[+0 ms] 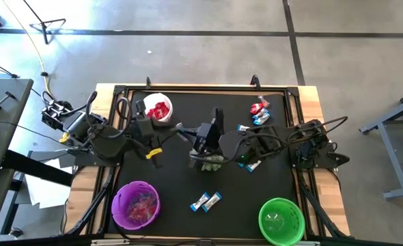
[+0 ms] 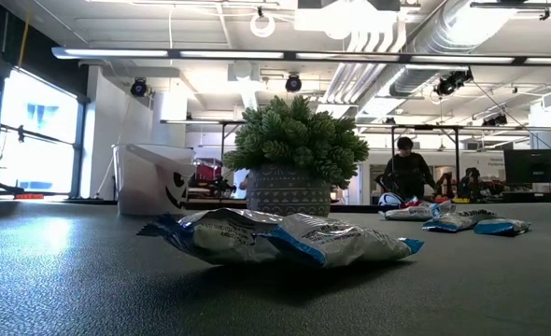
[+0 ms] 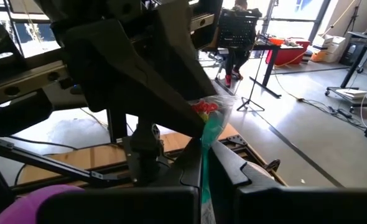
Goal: Organize candy in baskets
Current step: Put the blue gummy into the purple bucket
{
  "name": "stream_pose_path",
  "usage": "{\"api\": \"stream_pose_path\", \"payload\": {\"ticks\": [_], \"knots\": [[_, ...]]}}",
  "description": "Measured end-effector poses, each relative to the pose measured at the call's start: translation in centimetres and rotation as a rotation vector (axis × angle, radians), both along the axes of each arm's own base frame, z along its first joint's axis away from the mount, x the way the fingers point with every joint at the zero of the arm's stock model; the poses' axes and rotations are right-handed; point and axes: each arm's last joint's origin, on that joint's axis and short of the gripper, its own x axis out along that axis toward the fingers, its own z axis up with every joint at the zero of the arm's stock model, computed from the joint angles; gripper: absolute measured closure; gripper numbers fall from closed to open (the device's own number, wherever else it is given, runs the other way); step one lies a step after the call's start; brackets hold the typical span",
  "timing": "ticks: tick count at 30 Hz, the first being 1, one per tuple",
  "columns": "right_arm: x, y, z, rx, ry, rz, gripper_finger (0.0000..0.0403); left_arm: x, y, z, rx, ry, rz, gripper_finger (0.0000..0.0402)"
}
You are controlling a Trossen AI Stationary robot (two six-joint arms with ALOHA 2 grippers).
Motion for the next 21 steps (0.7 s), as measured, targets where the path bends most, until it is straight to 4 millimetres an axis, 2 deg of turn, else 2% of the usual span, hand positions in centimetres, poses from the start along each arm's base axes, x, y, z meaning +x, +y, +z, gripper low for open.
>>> {"api": "stream_pose_path", "payload": {"ticks": [3,10,21], "knots": [[0.00,-0.02,-0.03,-0.001,0.004,0.000,0.0400,0.00,-0.01,0.00,-0.003,0.000,-0.003,0.0390],[-0.05,-0.04,-0.15,-0.006,0.015,-0.009,0.0384,0.05,-0.04,-0.06,-0.005,0.002,-0.002,0.0399],[-0.36,-0.14,-0.72,-0.079,0.101,-0.019,0.0248,-0.02,-0.03,-0.26,0.005,0.021,-0.001,0.0401]]}}
